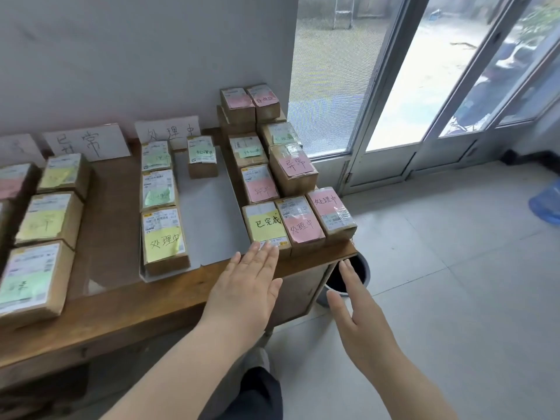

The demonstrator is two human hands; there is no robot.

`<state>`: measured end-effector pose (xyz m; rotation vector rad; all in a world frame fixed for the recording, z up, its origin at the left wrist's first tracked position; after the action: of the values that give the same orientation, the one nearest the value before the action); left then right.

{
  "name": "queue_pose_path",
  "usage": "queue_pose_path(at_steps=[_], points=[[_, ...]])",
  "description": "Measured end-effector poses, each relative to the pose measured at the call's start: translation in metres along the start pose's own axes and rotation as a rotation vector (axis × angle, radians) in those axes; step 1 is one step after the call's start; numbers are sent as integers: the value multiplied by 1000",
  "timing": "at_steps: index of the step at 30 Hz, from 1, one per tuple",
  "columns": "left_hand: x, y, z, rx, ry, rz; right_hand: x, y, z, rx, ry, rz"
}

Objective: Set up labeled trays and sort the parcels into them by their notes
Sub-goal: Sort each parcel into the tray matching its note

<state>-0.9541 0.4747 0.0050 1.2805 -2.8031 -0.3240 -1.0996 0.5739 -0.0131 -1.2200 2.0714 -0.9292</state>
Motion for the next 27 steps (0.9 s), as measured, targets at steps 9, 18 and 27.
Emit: queue_pose_path(at_steps=[9,18,27], points=[[83,-17,21,-38,-152,-29,76,11,-22,-45,24,83],[180,-40,27,15,-195,35,150,2,-32,-87,43,123],[207,-65,31,50,-239,-12,201,8,-13,-86,-48,139]])
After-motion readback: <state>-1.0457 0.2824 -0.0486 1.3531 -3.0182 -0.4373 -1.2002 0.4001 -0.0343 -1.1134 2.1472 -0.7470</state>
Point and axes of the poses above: each hand's wrist, its own x-axis towards the middle knuckle, its own z-axis out of the palm, y = z × x, the point moved 6 cm from there along x, towards the middle knuckle, and after that the axes turned 2 degrees about -z, right-handed, at the moved point
